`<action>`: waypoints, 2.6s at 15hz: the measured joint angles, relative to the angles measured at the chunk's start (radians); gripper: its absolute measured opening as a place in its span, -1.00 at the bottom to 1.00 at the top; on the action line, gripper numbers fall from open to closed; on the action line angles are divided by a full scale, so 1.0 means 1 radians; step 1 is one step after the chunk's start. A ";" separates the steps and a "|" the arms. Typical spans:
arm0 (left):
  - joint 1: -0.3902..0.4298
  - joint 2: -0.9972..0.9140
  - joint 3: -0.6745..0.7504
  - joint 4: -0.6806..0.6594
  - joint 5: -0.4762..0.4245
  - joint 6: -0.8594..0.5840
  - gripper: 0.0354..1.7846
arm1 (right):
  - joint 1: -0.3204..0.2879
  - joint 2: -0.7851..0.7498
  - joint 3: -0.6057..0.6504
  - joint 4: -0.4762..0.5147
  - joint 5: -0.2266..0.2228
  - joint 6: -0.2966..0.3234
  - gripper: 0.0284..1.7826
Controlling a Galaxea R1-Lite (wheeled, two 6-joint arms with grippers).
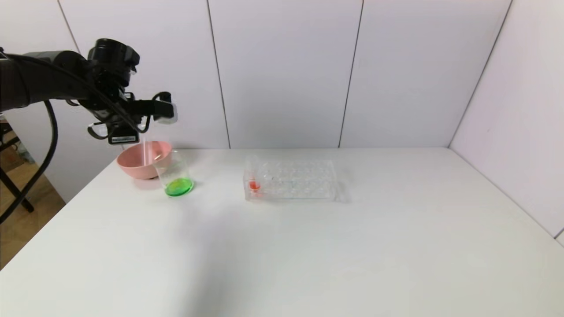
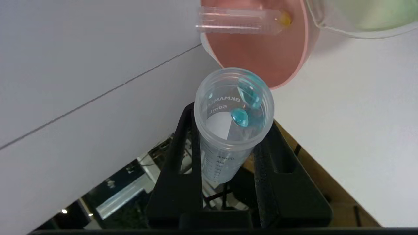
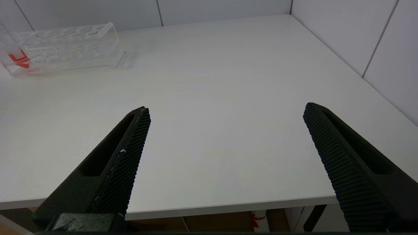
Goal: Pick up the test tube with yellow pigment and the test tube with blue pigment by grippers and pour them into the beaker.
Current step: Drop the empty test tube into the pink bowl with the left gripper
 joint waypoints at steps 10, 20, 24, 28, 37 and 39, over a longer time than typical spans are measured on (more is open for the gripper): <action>0.049 -0.110 0.035 -0.438 -0.014 -0.942 -0.52 | 0.000 0.000 0.000 0.000 0.000 0.000 0.92; 0.066 -0.131 0.231 -0.557 0.133 -1.526 -0.52 | 0.000 0.000 0.000 0.000 0.000 0.000 0.92; 0.090 -0.136 0.431 -0.806 0.136 -1.496 -0.52 | 0.000 0.000 0.000 0.000 0.000 0.000 0.92; 0.100 -0.117 0.563 -0.994 0.140 -1.478 -0.52 | 0.000 0.000 0.000 0.000 0.000 0.000 0.92; 0.104 0.001 0.569 -1.139 0.132 -1.467 -0.52 | 0.000 0.000 0.000 0.000 0.000 0.000 0.92; 0.108 0.028 0.564 -1.139 0.128 -1.459 -0.52 | 0.000 0.000 0.000 0.000 0.000 0.000 0.92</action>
